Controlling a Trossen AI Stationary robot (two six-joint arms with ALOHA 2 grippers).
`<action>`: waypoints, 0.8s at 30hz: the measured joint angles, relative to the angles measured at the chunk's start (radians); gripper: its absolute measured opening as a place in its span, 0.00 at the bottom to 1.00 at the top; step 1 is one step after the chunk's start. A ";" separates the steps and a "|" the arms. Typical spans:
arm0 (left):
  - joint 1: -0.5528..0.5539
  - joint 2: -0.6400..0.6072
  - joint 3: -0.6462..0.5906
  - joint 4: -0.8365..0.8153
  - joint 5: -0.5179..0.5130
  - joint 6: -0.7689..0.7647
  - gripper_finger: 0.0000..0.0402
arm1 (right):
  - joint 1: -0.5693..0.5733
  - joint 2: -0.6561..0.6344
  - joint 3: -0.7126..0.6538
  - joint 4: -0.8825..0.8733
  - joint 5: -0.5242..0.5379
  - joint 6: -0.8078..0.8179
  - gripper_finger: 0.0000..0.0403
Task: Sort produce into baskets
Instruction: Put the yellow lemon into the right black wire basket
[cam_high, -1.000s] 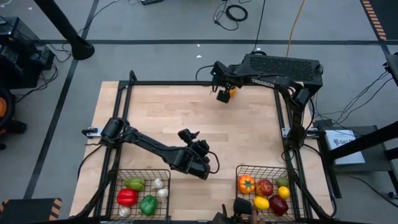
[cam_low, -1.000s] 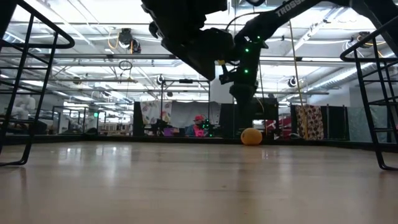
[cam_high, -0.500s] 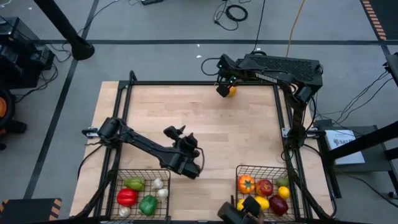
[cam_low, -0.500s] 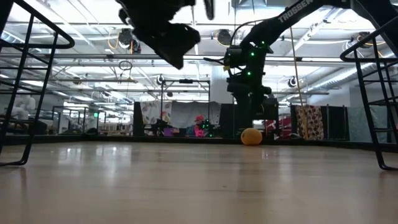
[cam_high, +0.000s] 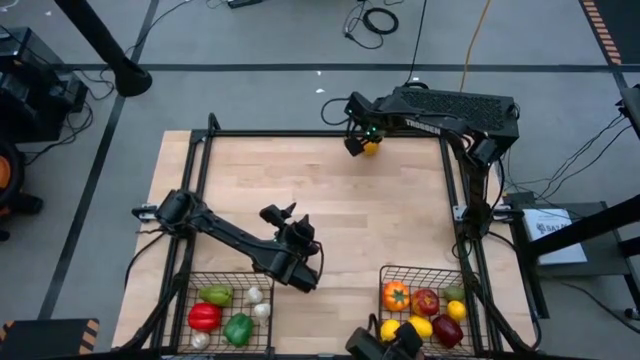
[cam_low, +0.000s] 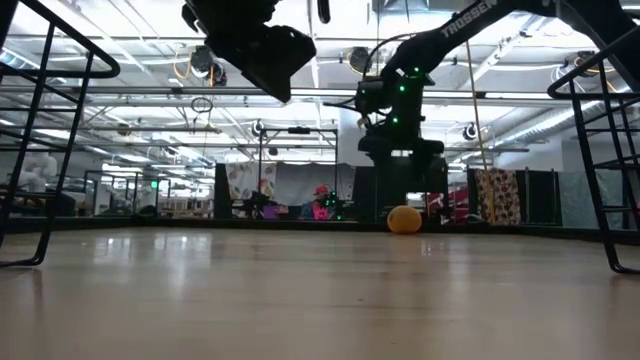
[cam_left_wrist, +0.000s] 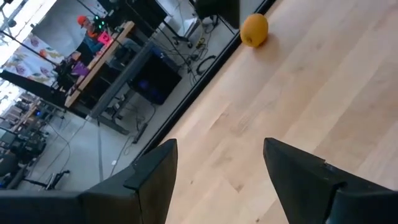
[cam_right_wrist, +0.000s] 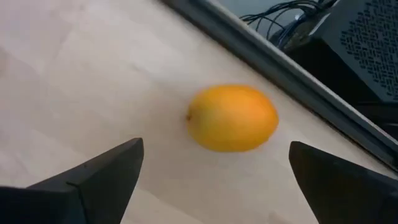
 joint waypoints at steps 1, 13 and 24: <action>-0.003 0.000 0.000 0.000 -0.007 0.000 0.61 | 0.000 0.001 0.011 0.000 0.002 0.020 0.98; -0.029 -0.027 0.000 -0.001 -0.044 0.000 0.61 | 0.111 -0.001 0.112 -0.072 0.136 0.092 0.94; -0.039 -0.026 0.000 -0.048 -0.083 -0.015 0.61 | 0.320 -0.011 0.019 -0.214 0.544 0.320 0.94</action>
